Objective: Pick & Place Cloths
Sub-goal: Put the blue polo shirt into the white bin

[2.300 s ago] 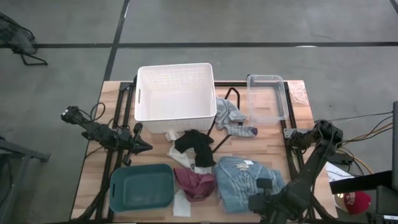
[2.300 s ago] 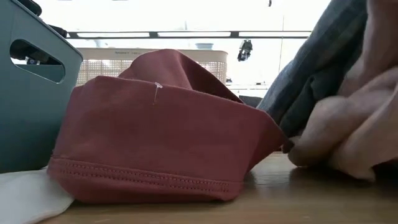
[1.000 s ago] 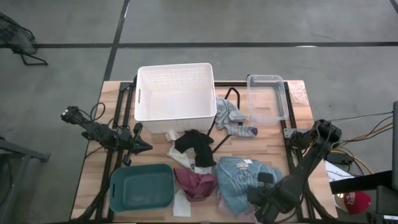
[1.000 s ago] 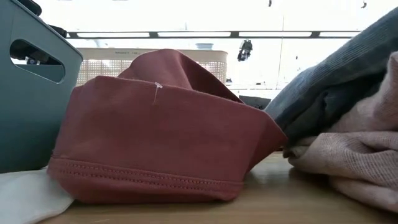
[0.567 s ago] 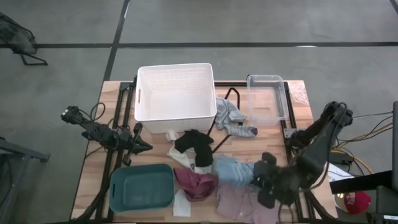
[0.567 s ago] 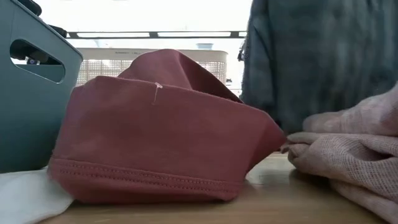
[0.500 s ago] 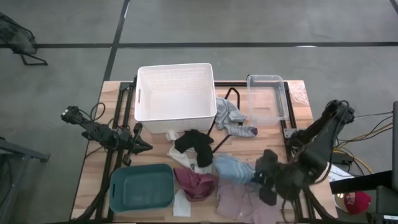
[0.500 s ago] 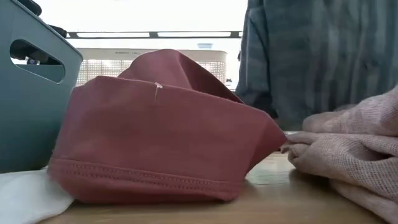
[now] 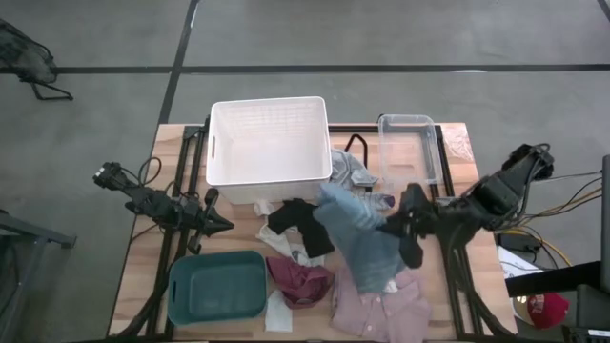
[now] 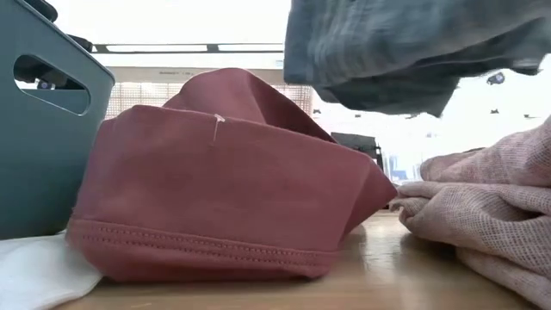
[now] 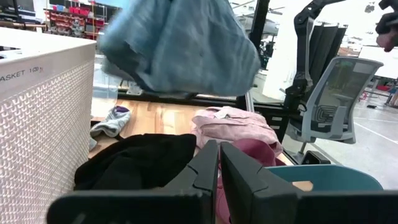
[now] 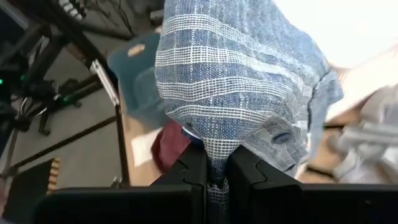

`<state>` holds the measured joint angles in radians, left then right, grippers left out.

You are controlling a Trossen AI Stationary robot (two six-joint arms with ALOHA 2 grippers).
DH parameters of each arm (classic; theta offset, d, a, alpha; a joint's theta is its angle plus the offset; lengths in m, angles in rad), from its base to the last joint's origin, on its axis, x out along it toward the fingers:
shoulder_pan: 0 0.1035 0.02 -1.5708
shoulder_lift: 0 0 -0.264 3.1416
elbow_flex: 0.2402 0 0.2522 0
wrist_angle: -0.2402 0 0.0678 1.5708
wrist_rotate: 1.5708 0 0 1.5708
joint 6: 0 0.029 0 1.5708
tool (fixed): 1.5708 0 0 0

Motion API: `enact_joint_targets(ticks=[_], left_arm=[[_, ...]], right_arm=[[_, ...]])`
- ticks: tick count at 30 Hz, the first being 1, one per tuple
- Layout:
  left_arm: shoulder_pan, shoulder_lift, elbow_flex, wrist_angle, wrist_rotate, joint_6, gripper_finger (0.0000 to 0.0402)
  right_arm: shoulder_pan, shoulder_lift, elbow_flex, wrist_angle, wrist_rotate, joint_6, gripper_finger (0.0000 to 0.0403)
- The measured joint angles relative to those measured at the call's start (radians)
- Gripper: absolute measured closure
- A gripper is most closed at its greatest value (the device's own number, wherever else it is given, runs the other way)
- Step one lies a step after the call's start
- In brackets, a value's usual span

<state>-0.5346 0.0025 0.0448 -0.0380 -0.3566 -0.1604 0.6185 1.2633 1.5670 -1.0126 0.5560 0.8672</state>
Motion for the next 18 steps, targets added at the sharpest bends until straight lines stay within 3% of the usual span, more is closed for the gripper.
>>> enact_joint_targets(ticks=[10,18], left_arm=[[0.000,0.000,0.000,0.000,0.000,0.000,0.0378],[0.000,0.000,0.000,0.000,0.000,0.000,0.0378]], right_arm=[[-0.223,0.004,0.159,0.167,-0.002,-0.305,0.0383],[-0.430,0.003,0.239,0.206,-0.041,-0.454,0.0383]])
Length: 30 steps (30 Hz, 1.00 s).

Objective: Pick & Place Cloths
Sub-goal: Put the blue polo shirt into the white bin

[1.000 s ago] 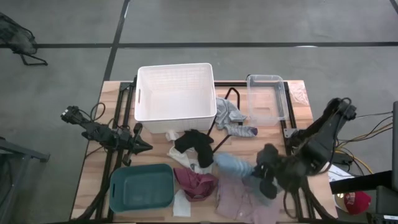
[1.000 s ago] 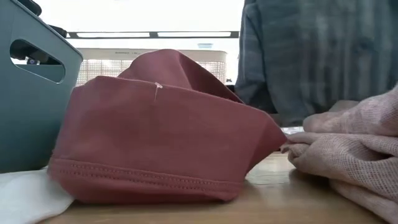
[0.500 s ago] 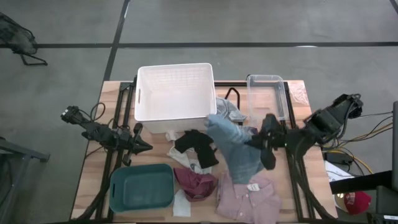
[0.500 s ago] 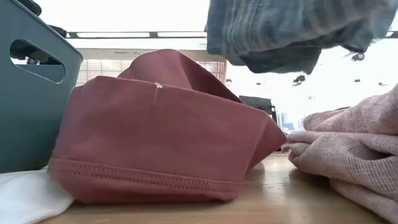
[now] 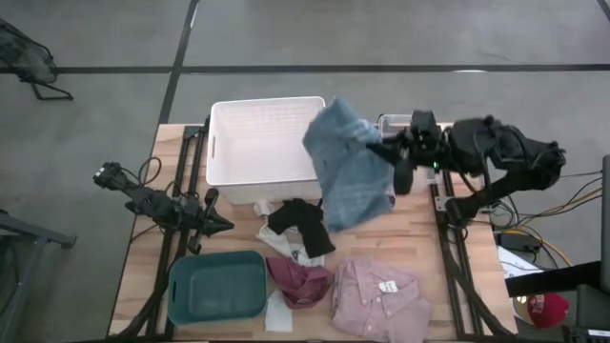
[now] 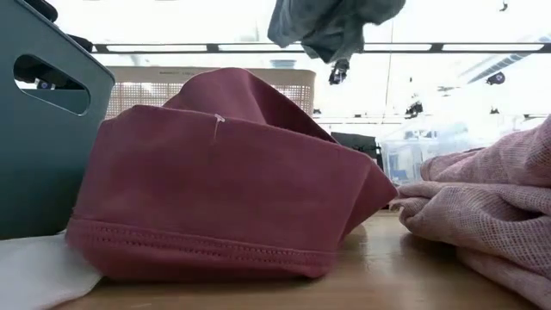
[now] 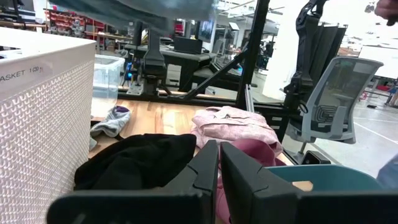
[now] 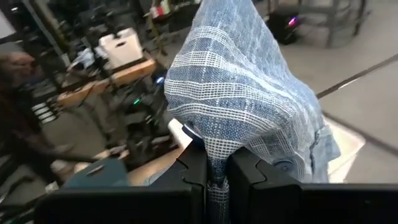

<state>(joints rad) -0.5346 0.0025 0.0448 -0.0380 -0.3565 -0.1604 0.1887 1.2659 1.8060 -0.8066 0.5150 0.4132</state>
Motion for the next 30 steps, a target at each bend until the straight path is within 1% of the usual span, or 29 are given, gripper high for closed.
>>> enact_joint_targets(ticks=[1,6,10,14,17,23,26,29,30], left_arm=[[0.000,0.000,0.000,0.000,0.000,0.000,0.0378],[0.000,0.000,0.000,0.000,0.000,0.000,0.0378],[0.000,0.000,0.000,0.000,0.000,0.000,0.0378],[0.000,0.000,0.000,0.000,0.000,0.000,0.0378],[0.000,0.000,0.000,0.000,0.000,0.000,0.0378],[0.000,0.000,0.000,0.000,0.000,0.000,0.0378],[0.000,0.000,0.000,0.000,0.000,0.000,0.0378],[0.000,0.000,0.000,0.000,0.000,0.000,0.0378],[0.000,0.000,0.000,0.000,0.000,0.000,0.0378]], right_arm=[[-0.030,0.000,0.000,0.019,-0.015,-0.025,0.0383],[-0.199,0.023,-0.004,0.126,-0.168,-0.112,0.0383],[-0.307,0.093,0.011,0.144,-0.263,-0.180,0.0383],[-0.374,0.186,0.057,0.163,-0.335,-0.273,0.0383],[-0.407,0.278,0.122,0.181,-0.393,-0.333,0.0383],[-0.452,0.522,0.306,0.183,-0.541,-0.390,0.0383],[-0.462,0.651,0.417,0.183,-0.602,-0.383,0.0383],[-0.467,0.778,0.539,0.185,-0.652,-0.337,0.0383],[-0.468,0.812,0.553,0.214,-0.666,-0.310,0.0383]])
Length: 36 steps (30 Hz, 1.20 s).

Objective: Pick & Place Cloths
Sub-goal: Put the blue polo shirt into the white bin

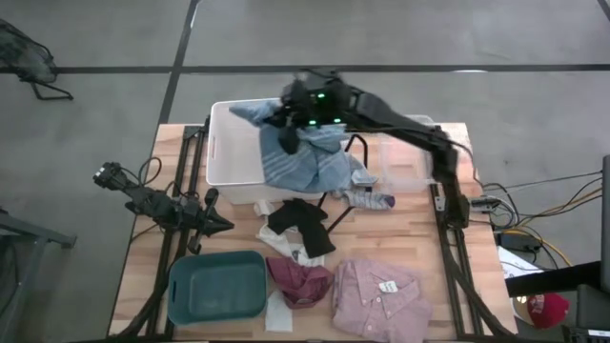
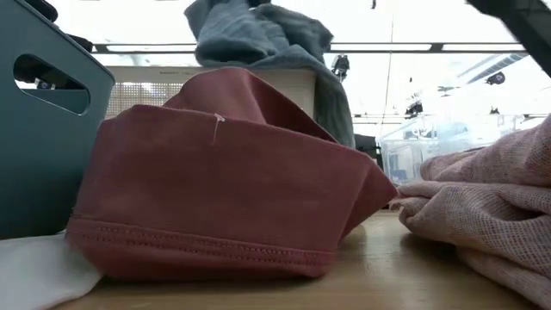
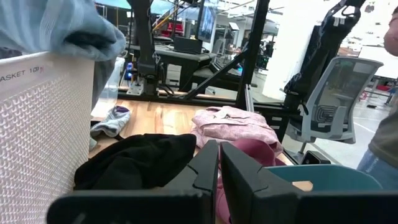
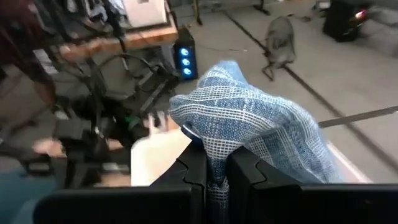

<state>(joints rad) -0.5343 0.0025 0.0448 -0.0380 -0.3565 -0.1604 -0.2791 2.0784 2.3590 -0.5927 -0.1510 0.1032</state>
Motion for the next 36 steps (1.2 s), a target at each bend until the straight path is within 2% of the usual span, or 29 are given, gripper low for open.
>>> enact_joint_targets(ticks=[4,8,11,14,18,24,28,31,36], left_arm=[[0.000,0.002,0.000,0.000,0.000,0.000,0.0378],[0.000,0.002,0.000,0.000,0.000,0.000,0.0378],[0.000,0.002,0.000,0.000,0.000,0.000,0.0378],[0.000,0.002,0.000,0.000,0.000,0.000,0.0378],[0.000,0.002,0.000,0.000,0.000,0.000,0.0378],[0.000,0.002,0.000,0.000,0.000,0.000,0.0378],[0.000,0.002,0.000,0.000,0.000,0.000,0.0378],[0.000,0.002,0.000,0.000,0.000,0.000,0.0378],[0.000,0.002,0.000,0.000,0.000,0.000,0.0378]], right_arm=[[-0.015,0.063,-0.043,0.193,-0.035,0.140,0.0383],[-0.035,0.124,-0.030,0.243,-0.040,0.226,0.0383],[-0.045,0.175,-0.024,0.286,-0.130,0.314,0.0377],[-0.043,0.229,-0.025,0.445,-0.236,0.439,0.0367],[-0.041,0.243,-0.024,0.502,-0.246,0.530,0.0333],[-0.045,0.203,-0.026,0.402,-0.248,0.520,0.0252],[-0.044,0.114,-0.024,0.310,-0.231,0.426,0.0203],[-0.042,0.040,-0.022,0.179,-0.162,0.326,0.0184],[-0.034,-0.073,-0.024,-0.185,-0.046,0.230,0.0180]])
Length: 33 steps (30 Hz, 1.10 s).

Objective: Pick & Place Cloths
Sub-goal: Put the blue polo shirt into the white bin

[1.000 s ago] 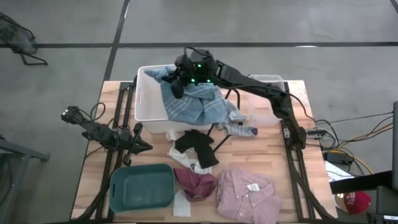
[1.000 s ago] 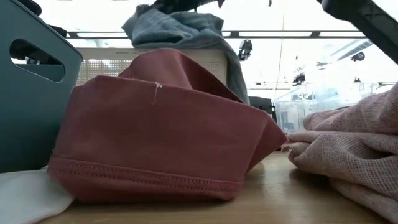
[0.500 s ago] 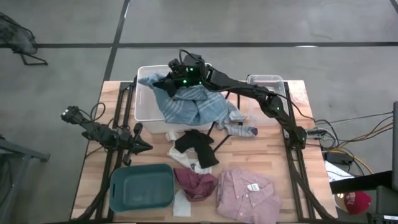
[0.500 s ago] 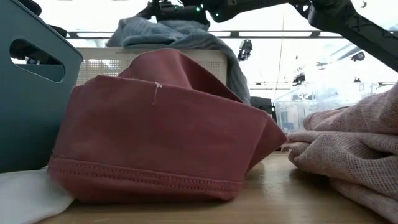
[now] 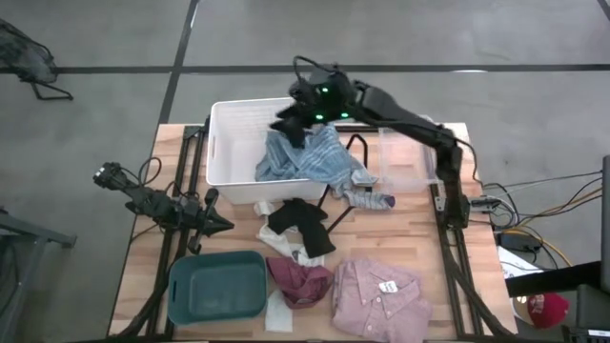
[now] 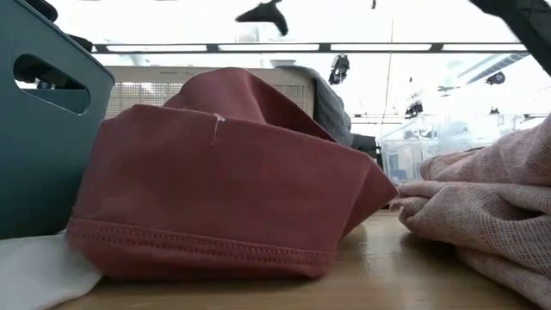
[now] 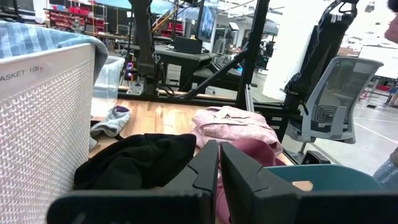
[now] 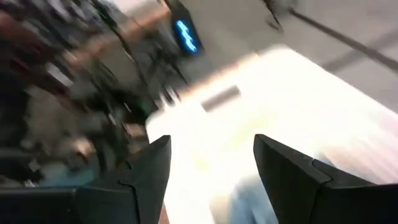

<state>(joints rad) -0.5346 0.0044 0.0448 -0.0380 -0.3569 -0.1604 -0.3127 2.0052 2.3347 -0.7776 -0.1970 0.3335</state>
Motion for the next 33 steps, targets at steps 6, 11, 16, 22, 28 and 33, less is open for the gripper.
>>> enact_joint_targets(ticks=[6,11,16,22,28,33], left_arm=[[0.000,0.000,0.000,0.000,0.000,0.000,0.0378],[0.000,0.000,0.000,0.000,0.000,0.000,0.0378],[0.000,0.000,0.000,0.000,0.000,0.000,0.0378],[0.000,0.000,0.000,0.000,0.000,0.000,0.0378],[0.000,0.000,0.000,0.000,0.000,0.000,0.0378],[0.000,0.000,0.000,0.000,0.000,0.000,0.0378]], right_arm=[[0.016,-0.101,-0.030,-0.404,0.202,0.006,0.0196],[0.018,-0.165,-0.134,-0.509,0.250,0.107,0.0198],[0.012,-0.188,-0.277,-0.504,0.241,0.176,0.0185],[0.001,-0.188,-0.440,-0.434,0.199,0.175,0.0175],[0.003,-0.189,-0.518,-0.366,0.194,0.164,0.0221],[0.003,-0.190,-0.526,-0.372,0.196,0.169,0.0309]])
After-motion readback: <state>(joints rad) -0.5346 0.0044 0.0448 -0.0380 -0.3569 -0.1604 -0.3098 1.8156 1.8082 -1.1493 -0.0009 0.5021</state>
